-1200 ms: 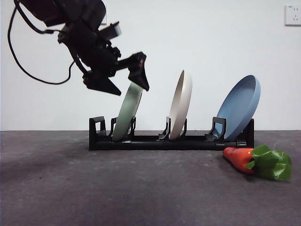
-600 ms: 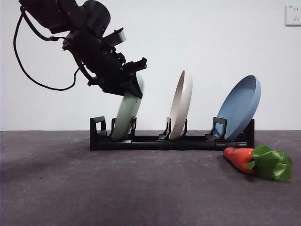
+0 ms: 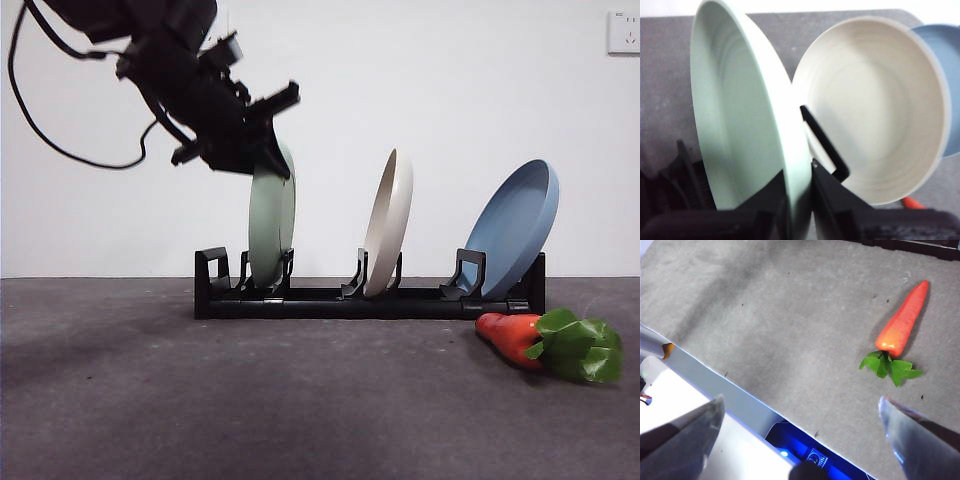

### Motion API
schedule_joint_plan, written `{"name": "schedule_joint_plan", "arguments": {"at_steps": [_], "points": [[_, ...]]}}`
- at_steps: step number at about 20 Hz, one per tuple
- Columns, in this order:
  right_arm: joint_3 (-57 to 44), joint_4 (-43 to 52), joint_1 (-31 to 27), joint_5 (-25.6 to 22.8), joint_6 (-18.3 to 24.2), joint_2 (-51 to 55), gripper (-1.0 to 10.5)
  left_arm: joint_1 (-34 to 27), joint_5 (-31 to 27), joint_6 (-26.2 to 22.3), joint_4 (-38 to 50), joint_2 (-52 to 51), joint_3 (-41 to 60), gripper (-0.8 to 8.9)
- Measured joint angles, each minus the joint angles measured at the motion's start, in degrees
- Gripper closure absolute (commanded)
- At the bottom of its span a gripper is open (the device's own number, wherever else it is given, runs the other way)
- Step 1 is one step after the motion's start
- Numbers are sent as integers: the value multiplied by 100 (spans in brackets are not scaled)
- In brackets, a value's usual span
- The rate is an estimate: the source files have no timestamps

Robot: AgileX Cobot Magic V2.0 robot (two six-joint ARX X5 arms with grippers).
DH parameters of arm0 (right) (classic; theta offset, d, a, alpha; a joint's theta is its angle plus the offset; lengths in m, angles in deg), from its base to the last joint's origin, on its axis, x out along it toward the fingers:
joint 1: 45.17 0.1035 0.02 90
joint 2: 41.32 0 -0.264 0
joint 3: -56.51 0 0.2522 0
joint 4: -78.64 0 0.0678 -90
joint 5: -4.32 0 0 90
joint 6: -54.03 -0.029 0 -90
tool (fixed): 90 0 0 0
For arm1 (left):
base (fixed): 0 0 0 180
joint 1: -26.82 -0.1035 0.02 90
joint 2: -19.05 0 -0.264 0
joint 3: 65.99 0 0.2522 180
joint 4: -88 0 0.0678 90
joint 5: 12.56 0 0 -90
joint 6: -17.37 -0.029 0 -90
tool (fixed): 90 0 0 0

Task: Take the green plate from the plate rack,put the plate on the table,take the carrot from the table,put the carrot in the plate

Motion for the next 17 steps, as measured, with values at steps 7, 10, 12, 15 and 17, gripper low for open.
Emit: {"name": "schedule_joint_plan", "arguments": {"at_steps": [7,10,12,15,17], "points": [[0,66,0,0,2,-20,255,52,149,-66,-461,-1143,2,821],[0,66,0,0,0,-22,256,181,-197,-612,-1445,-1720,2,820],[0,66,-2,0,2,-24,256,463,-649,-1211,-2234,-2179,2,820],[0,66,0,0,0,-24,256,1204,-1578,-1993,-3390,-2645,0,819],[0,66,0,2,0,-24,256,1797,-2404,-2260,-4013,-2621,0,819]]}}
